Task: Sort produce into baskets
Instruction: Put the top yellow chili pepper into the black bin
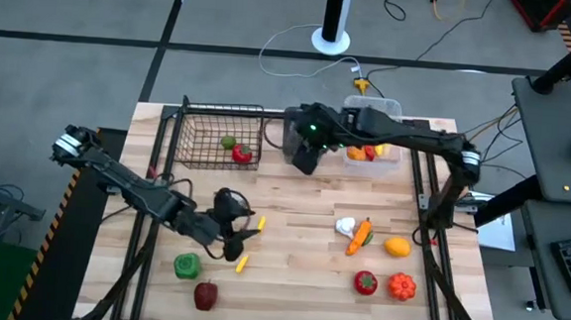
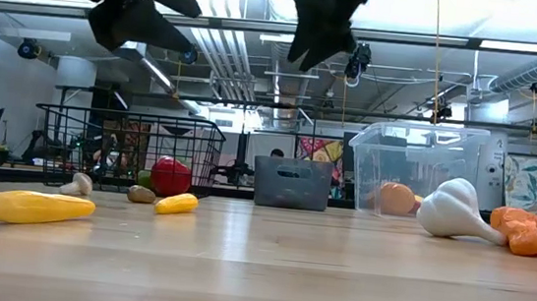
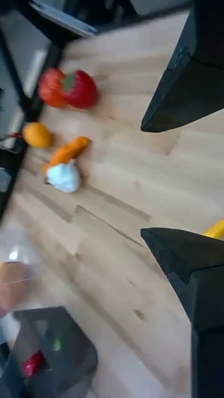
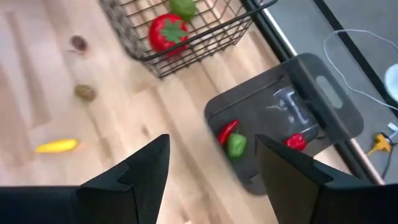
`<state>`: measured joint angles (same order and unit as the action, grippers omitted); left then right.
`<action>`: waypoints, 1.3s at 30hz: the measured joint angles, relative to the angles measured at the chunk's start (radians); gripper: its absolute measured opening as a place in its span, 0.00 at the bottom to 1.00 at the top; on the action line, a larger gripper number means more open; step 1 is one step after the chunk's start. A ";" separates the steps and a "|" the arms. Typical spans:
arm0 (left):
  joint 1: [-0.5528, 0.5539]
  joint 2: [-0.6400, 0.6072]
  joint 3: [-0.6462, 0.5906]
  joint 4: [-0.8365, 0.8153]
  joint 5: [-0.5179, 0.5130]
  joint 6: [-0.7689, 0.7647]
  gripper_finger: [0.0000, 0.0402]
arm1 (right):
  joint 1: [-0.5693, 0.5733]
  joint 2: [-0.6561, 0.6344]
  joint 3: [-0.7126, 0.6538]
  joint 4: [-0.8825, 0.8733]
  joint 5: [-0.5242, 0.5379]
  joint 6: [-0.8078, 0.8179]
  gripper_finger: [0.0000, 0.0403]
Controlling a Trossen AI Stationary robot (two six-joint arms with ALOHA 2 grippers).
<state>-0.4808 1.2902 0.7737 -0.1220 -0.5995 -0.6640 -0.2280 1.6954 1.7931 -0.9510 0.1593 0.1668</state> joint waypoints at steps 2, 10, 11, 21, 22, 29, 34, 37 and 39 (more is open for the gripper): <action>0.005 0.048 0.049 -0.061 0.001 -0.004 0.61 | 0.018 -0.051 -0.060 0.024 0.005 0.023 0.56; 0.053 0.236 0.242 -0.399 0.048 -0.159 0.61 | 0.075 -0.226 -0.265 0.123 0.051 0.089 0.56; 0.060 0.261 0.255 -0.410 0.063 -0.173 0.61 | 0.078 -0.243 -0.282 0.127 0.051 0.103 0.56; 0.155 0.464 0.314 -0.434 0.133 -0.194 0.61 | 0.086 -0.301 -0.333 0.176 0.053 0.121 0.56; 0.164 0.480 0.318 -0.435 0.143 -0.191 0.61 | 0.086 -0.301 -0.333 0.180 0.052 0.118 0.56; 0.189 0.551 0.325 -0.445 0.167 -0.191 0.58 | 0.086 -0.283 -0.333 0.187 0.053 0.110 0.56; 0.190 0.572 0.323 -0.455 0.167 -0.201 0.58 | 0.086 -0.274 -0.333 0.186 0.052 0.110 0.56; 0.191 0.579 0.322 -0.454 0.165 -0.199 0.58 | 0.086 -0.273 -0.333 0.187 0.052 0.110 0.56; 0.191 0.585 0.320 -0.455 0.164 -0.194 0.58 | 0.086 -0.273 -0.333 0.187 0.052 0.110 0.56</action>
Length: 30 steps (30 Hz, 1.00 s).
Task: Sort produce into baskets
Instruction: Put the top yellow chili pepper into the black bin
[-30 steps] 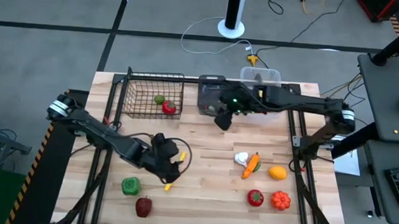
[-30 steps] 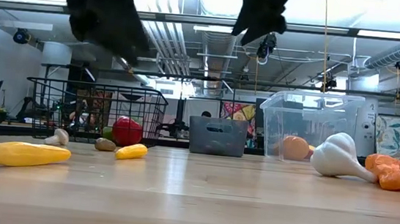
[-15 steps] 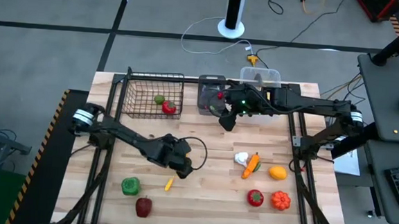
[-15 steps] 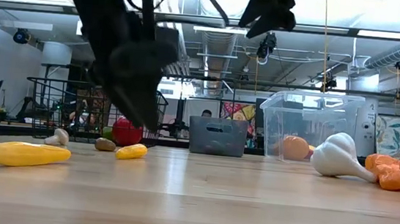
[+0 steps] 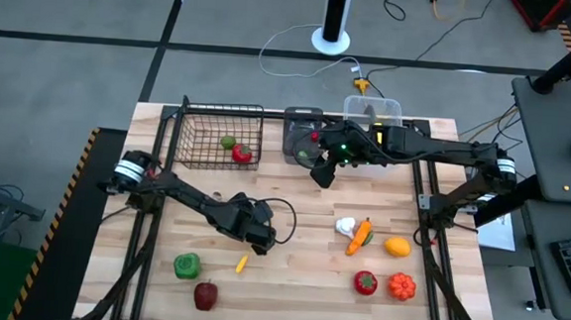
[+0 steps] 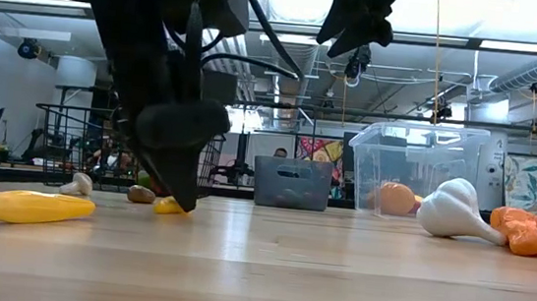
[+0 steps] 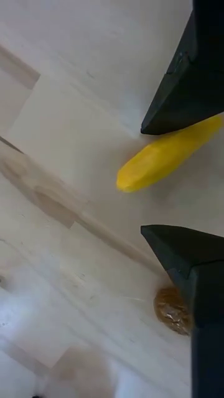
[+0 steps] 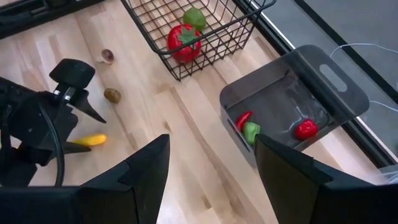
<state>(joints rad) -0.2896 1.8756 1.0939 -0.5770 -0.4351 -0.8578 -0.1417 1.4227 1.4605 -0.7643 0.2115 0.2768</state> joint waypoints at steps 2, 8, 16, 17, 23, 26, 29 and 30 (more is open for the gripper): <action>0.002 0.008 -0.001 0.001 0.000 0.000 0.58 | 0.000 0.000 0.000 0.000 0.000 0.000 0.56; 0.005 0.022 0.001 0.007 -0.004 0.008 0.57 | 0.000 0.000 -0.003 0.000 0.000 0.000 0.56; 0.005 0.023 0.007 0.011 0.006 0.057 0.35 | 0.000 0.000 -0.006 0.000 0.000 0.000 0.56; 0.005 0.023 0.007 0.009 0.006 0.066 0.31 | 0.000 0.000 -0.006 0.000 0.000 0.000 0.56; -0.006 -0.007 0.003 -0.016 0.004 0.161 0.06 | 0.023 0.000 -0.011 0.000 0.001 0.002 0.56; -0.018 -0.066 0.000 -0.010 -0.007 0.190 0.02 | 0.060 0.000 -0.027 0.021 0.017 0.001 0.56; -0.032 -0.141 -0.014 -0.009 -0.050 0.205 0.05 | 0.109 0.000 -0.059 0.059 0.076 -0.002 0.56; -0.037 -0.168 -0.020 -0.006 -0.053 0.213 0.06 | 0.125 0.000 -0.072 0.072 0.095 -0.003 0.56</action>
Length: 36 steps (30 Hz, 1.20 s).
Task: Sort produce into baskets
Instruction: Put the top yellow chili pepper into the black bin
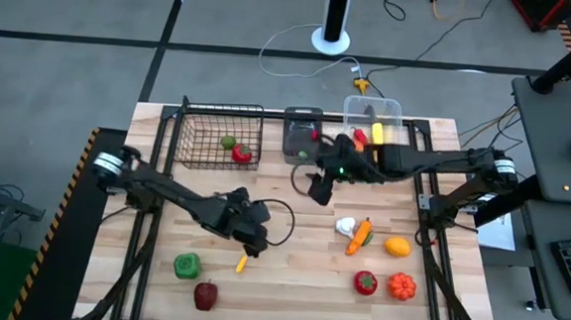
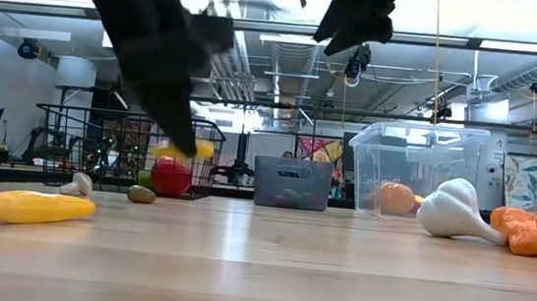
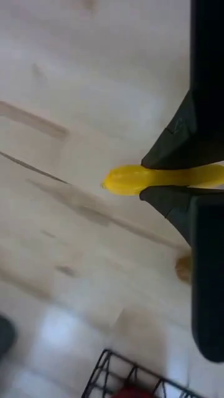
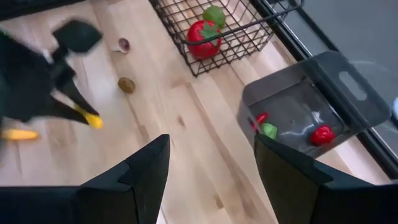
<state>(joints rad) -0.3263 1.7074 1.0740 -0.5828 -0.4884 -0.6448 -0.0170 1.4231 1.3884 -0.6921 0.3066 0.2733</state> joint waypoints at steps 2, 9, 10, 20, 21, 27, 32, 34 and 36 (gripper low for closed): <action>-0.011 -0.064 -0.015 0.026 -0.006 0.024 0.06 | 0.027 0.000 -0.026 0.030 0.026 0.000 0.56; -0.069 -0.313 -0.141 0.331 -0.026 0.180 0.04 | 0.116 0.000 -0.148 0.251 0.036 -0.048 0.56; -0.074 -0.351 -0.172 0.400 -0.026 0.203 0.04 | 0.132 0.000 -0.172 0.312 0.036 -0.073 0.56; -0.091 -0.532 -0.464 1.024 -0.026 0.343 0.04 | 0.240 0.011 -0.450 1.013 0.021 -0.240 0.56; -0.091 -0.531 -0.479 1.061 -0.026 0.358 0.04 | 0.240 0.020 -0.469 1.074 0.004 -0.235 0.56; -0.091 -0.478 -0.506 1.223 -0.024 0.426 0.04 | 0.240 0.135 -0.506 1.325 -0.053 -0.233 0.56; -0.091 -0.428 -0.491 1.254 -0.026 0.479 0.04 | 0.239 0.225 -0.435 1.342 -0.060 -0.245 0.56; -0.089 -0.410 -0.478 1.256 -0.030 0.487 0.04 | 0.239 0.252 -0.401 1.338 -0.095 -0.258 0.56; -0.088 -0.402 -0.472 1.255 -0.036 0.495 0.04 | 0.239 0.277 -0.362 1.334 -0.112 -0.272 0.56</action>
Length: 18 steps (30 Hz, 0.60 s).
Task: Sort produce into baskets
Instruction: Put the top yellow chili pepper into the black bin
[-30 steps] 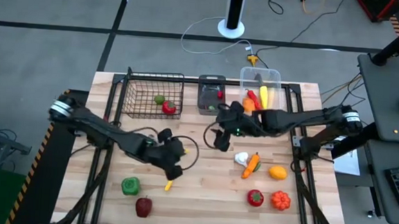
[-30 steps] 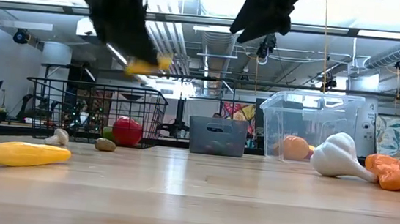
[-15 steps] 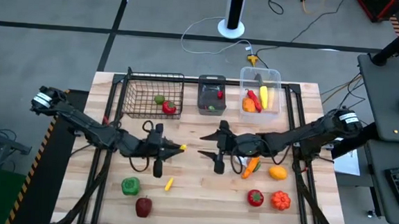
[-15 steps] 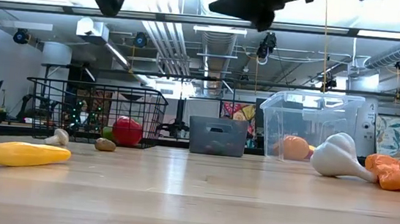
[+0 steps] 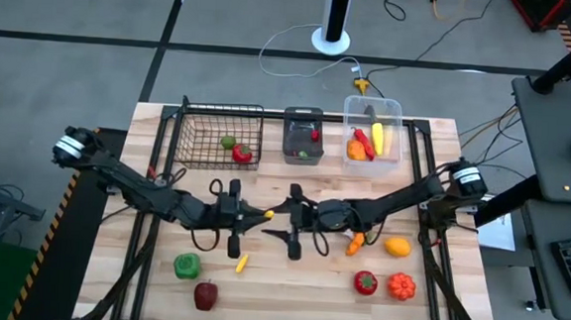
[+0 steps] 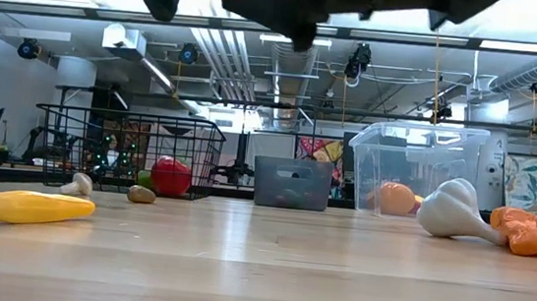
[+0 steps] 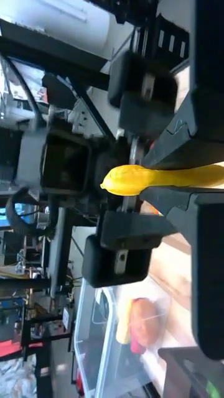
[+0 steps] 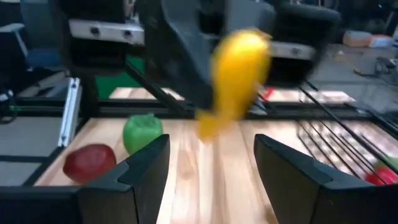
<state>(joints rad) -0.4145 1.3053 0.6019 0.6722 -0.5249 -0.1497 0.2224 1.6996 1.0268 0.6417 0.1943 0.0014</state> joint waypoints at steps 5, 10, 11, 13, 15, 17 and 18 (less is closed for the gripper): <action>-0.004 0.004 0.006 0.001 -0.001 0.003 0.04 | 0.000 0.016 0.050 -0.082 0.002 -0.002 0.56; -0.006 -0.004 0.001 -0.001 0.000 0.004 0.04 | 0.000 0.008 0.055 -0.082 0.007 -0.002 0.55; -0.006 -0.004 0.000 -0.003 0.000 0.006 0.04 | 0.000 0.004 0.055 -0.082 0.007 -0.001 0.55; -0.006 -0.004 0.000 -0.005 0.000 0.007 0.04 | 0.000 0.003 0.055 -0.083 0.008 0.005 0.53; -0.006 -0.004 -0.001 -0.007 0.000 0.007 0.04 | 0.000 0.003 0.058 -0.086 0.008 0.005 0.50; -0.006 -0.004 -0.001 -0.009 0.000 0.007 0.04 | 0.000 0.003 0.061 -0.083 0.008 0.005 0.45; -0.006 -0.004 -0.001 -0.008 0.000 0.007 0.04 | 0.000 0.003 0.062 -0.082 0.008 0.005 0.43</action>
<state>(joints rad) -0.4202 1.3018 0.6006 0.6640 -0.5247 -0.1429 0.2226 1.7025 1.0891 0.5592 0.2022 0.0067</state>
